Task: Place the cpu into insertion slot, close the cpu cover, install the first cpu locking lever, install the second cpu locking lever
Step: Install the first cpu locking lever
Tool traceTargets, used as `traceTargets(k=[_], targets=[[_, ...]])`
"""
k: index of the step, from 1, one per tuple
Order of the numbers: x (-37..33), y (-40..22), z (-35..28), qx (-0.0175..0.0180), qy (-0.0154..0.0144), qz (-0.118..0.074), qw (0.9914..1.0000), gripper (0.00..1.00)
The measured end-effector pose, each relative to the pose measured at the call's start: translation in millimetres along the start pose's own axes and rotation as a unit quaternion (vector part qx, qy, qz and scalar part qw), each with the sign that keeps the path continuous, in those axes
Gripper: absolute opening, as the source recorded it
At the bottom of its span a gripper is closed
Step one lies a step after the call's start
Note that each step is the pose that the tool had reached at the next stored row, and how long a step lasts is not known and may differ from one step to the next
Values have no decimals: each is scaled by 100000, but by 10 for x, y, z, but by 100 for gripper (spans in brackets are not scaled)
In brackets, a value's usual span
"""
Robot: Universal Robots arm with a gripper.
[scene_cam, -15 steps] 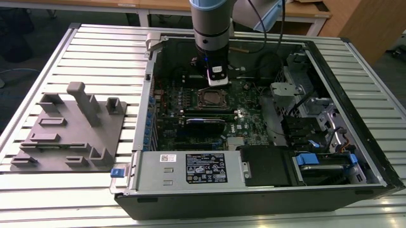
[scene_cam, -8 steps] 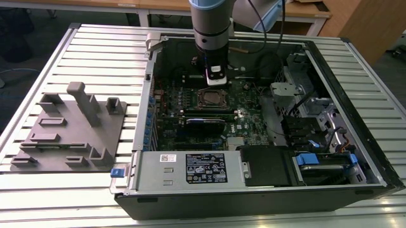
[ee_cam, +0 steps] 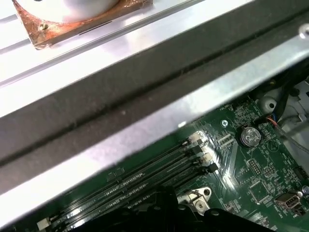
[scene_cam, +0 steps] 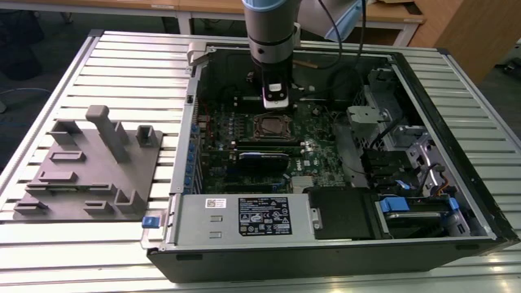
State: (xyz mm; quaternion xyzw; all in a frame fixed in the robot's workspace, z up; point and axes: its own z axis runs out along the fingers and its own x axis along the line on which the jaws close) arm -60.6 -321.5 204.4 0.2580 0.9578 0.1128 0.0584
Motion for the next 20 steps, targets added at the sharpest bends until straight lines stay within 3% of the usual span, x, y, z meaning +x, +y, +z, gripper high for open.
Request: traceTargets(k=[5,7,10,14,15,18,20], targets=[[8,13,4,2,-72,182,100000,11],[9,11,10,-113,-249,153,100000,11],[10,7,24,-522,-813,25,99995,11],[11,6,26,-578,-914,-3,99994,11],[12,5,28,-649,-1025,-18,99993,11],[14,3,33,-1228,-1994,-254,99972,11],[14,3,34,-1260,-2033,-266,99971,11]])
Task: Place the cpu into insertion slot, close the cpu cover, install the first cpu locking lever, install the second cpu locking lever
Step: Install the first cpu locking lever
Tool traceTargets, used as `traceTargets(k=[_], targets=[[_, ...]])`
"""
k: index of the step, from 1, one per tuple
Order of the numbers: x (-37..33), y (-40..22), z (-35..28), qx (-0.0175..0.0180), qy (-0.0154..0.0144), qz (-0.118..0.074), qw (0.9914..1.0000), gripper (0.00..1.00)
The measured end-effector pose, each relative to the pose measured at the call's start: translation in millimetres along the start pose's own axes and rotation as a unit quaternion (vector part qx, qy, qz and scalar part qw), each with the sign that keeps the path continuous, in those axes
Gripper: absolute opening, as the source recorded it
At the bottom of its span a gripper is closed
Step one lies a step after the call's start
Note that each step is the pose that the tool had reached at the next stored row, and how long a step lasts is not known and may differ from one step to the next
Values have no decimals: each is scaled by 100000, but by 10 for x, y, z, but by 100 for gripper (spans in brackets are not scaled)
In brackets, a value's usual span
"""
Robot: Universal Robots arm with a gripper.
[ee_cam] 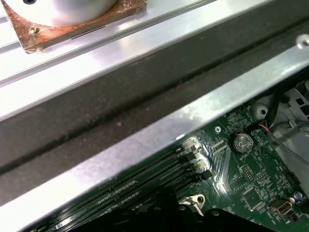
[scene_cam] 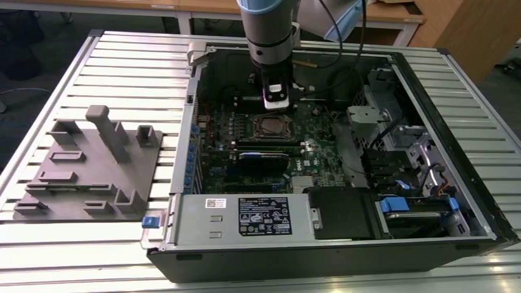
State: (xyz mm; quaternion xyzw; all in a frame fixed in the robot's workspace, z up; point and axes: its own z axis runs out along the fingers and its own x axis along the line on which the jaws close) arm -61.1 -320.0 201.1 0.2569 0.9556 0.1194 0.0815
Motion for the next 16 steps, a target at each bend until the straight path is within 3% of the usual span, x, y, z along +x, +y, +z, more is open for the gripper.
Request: traceTargets(k=[9,13,16], targets=[[38,-23,-1,-117,-185,-37,100000,11],[54,-35,9,-441,-720,-161,99996,11],[54,-35,9,-441,-730,-166,99996,11]])
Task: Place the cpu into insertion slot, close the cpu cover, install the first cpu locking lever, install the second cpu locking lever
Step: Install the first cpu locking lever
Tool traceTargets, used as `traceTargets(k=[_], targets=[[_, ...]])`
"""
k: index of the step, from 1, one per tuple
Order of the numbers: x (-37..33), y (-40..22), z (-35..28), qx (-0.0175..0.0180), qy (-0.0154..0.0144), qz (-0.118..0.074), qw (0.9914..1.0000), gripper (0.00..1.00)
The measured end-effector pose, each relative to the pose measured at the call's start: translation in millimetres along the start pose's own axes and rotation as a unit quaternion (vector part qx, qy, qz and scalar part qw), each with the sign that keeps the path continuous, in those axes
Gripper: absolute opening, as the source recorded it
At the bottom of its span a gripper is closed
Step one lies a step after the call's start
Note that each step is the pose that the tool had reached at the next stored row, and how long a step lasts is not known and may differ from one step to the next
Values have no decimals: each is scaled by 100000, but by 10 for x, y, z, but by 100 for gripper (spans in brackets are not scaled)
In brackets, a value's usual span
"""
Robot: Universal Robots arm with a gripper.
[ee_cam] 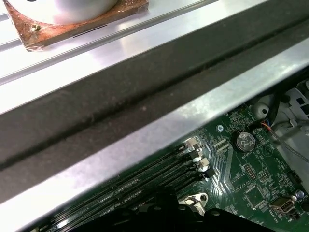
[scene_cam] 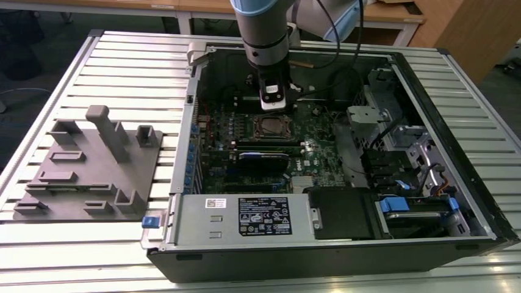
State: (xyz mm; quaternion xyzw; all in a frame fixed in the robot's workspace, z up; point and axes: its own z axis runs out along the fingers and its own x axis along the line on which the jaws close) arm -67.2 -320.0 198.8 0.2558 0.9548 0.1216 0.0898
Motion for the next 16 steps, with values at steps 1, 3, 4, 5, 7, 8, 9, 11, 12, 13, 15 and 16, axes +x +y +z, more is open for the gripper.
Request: traceTargets(k=[1,3,4,5,7,8,9,11,12,13,15,16], targets=[[0,0,0,0,-2,2,100000,11],[1,-1,1,-11,16,-72,100000,11],[2,-3,2,-18,35,-132,100000,11],[3,-4,3,-19,56,-204,100000,11],[4,-4,3,-18,71,-257,100000,11],[5,-4,4,-21,70,-258,100000,11],[5,-4,4,-27,69,-258,100000,11],[6,-6,10,-79,16,-273,100000,11],[6,-7,13,-97,-18,-306,99999,11],[6,-9,16,-100,-15,-345,99999,11],[7,-10,21,-96,6,-436,99999,11],[7,-11,23,-86,13,-482,99999,11]])
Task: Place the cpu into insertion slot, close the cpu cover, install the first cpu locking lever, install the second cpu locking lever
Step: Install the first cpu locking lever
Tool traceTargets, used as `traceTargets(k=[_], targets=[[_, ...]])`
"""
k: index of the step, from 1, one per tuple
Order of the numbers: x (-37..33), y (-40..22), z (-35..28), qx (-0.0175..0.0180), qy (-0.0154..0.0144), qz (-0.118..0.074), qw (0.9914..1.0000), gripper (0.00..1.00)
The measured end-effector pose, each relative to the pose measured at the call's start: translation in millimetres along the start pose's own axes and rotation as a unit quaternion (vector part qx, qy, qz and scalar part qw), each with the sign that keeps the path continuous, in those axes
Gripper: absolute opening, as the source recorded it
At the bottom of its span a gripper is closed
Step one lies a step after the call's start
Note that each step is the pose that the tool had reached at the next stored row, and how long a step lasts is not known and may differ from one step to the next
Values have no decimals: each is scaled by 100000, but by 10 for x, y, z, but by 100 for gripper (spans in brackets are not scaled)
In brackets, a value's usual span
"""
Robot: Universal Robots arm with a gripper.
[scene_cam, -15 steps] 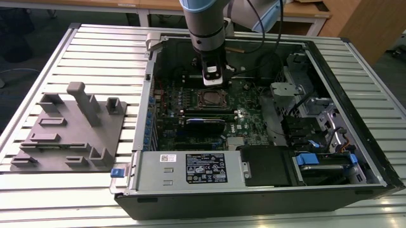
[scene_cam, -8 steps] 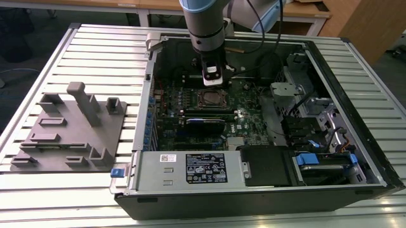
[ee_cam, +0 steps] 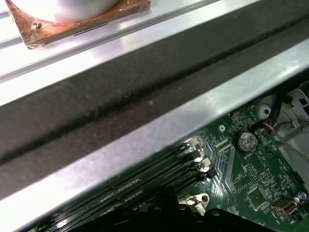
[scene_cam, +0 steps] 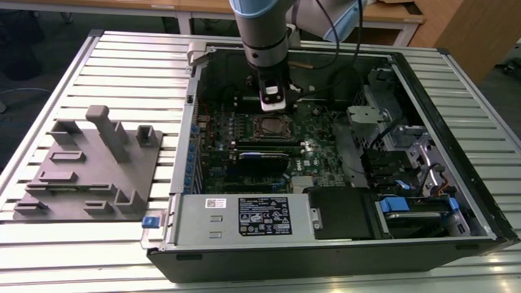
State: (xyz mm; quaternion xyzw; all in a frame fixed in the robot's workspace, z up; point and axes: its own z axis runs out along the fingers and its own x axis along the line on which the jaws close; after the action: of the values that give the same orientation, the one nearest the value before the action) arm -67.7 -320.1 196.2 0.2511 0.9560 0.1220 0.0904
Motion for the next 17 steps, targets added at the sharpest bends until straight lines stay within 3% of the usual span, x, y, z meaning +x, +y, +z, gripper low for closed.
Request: traceTargets(k=[17], targets=[[-10,-20,19,139,-11,-334,99999,11]])
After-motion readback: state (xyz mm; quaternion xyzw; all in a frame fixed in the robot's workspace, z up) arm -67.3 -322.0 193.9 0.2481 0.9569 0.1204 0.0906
